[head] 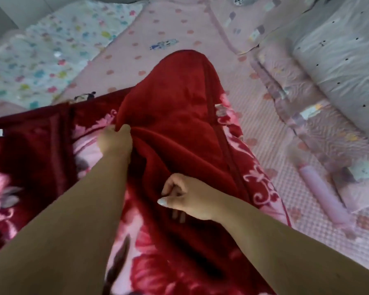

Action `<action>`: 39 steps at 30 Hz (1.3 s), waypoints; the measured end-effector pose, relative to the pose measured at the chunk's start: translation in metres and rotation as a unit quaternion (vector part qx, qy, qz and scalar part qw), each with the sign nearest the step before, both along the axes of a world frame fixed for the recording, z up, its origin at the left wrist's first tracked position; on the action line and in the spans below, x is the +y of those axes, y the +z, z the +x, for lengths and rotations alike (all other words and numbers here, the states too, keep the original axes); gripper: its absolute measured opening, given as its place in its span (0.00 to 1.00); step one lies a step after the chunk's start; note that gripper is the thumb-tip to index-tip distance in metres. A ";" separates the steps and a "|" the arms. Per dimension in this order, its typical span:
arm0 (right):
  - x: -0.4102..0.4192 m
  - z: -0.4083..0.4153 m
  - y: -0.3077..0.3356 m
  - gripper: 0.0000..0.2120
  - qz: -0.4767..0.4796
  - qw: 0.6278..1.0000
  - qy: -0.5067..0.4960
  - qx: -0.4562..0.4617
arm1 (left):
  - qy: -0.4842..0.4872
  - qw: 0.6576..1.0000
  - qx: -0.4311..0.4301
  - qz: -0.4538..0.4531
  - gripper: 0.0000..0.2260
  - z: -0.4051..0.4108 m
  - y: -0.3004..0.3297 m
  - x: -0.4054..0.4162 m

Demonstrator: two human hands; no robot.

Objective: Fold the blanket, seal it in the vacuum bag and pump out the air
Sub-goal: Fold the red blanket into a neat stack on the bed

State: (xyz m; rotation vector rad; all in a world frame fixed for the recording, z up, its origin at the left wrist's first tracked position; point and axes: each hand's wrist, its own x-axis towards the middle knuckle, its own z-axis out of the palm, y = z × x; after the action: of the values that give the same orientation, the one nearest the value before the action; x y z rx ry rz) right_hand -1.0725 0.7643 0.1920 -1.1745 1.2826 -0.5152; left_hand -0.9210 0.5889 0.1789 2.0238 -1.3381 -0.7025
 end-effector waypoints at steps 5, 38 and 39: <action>-0.015 0.052 -0.050 0.06 -0.049 0.987 -0.055 0.140 | 0.107 0.988 0.050 0.095 0.09 0.140 -0.050 0.037; -0.028 0.241 -0.091 0.25 -0.213 0.927 0.043 0.306 | 0.071 0.949 0.209 0.227 0.15 0.261 -0.085 0.198; -0.024 0.258 -0.087 0.25 -0.236 0.927 0.050 0.287 | 0.068 0.962 0.174 0.198 0.15 0.271 -0.082 0.200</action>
State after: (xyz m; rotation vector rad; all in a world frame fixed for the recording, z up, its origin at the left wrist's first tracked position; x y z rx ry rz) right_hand -0.8149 0.7401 0.1047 -1.8827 1.6315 -0.4274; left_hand -0.6501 0.7892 0.0964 2.1365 -0.8956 -1.2740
